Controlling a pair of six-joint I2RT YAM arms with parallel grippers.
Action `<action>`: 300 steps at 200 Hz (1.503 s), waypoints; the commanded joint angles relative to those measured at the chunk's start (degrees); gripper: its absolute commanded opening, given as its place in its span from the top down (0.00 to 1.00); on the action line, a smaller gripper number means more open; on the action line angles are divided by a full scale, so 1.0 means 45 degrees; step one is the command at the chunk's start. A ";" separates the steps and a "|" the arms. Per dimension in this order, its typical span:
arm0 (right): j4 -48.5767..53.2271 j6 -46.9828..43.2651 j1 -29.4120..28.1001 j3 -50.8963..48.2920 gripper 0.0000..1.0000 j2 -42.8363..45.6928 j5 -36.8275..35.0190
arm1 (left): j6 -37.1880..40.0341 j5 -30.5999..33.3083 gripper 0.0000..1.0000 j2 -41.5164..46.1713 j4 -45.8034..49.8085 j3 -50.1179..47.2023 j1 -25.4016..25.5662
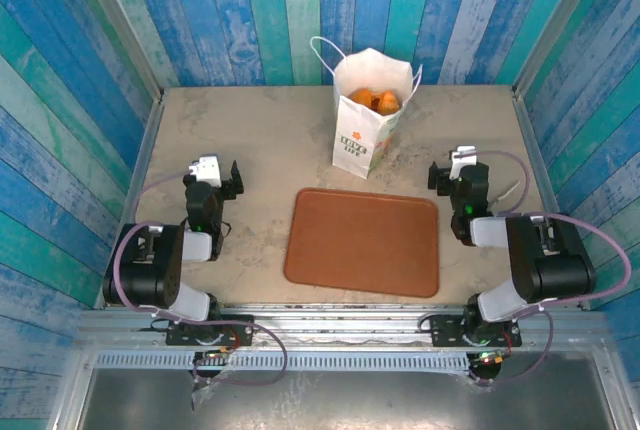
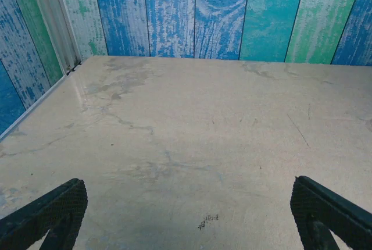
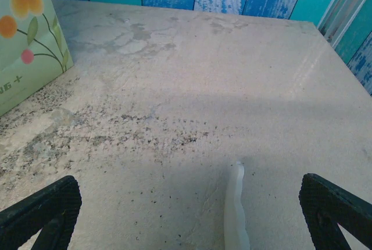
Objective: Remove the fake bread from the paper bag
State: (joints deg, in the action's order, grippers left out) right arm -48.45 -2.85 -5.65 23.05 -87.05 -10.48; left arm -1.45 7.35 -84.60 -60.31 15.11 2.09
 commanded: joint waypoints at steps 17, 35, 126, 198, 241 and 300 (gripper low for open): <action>0.0020 -0.0050 -0.0034 0.0015 0.00 0.0047 -0.0048 | 0.0161 -0.0087 0.06 -0.0278 0.0006 0.0204 -0.0054; 0.0025 -0.0050 -0.0038 0.0015 0.00 0.0049 -0.0046 | 0.0165 -0.0085 0.06 -0.0280 0.0021 0.0206 -0.0054; 0.0062 -0.0030 -0.0033 0.0054 0.00 -0.0012 -0.0042 | 0.0166 -0.0093 0.06 -0.0280 0.0023 0.0221 -0.0054; 0.0120 -0.0011 0.0041 0.0083 0.00 -0.0012 0.0072 | 0.0146 -0.0100 0.06 -0.0283 0.0016 0.0217 -0.0062; 0.0062 -0.0030 0.0036 0.0034 0.00 0.0048 0.0101 | 0.0166 -0.0100 0.06 -0.0268 0.0012 0.0215 -0.0068; -0.0145 -0.0173 -0.0012 -0.0132 0.00 0.0142 0.0271 | 0.0192 -0.0129 0.06 0.0054 -0.0336 -0.0104 -0.0053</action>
State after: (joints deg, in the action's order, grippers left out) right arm -48.01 -2.87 -5.58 23.05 -87.05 -10.22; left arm -1.41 7.11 -84.58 -60.34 15.11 2.09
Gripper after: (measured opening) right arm 0.996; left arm 0.937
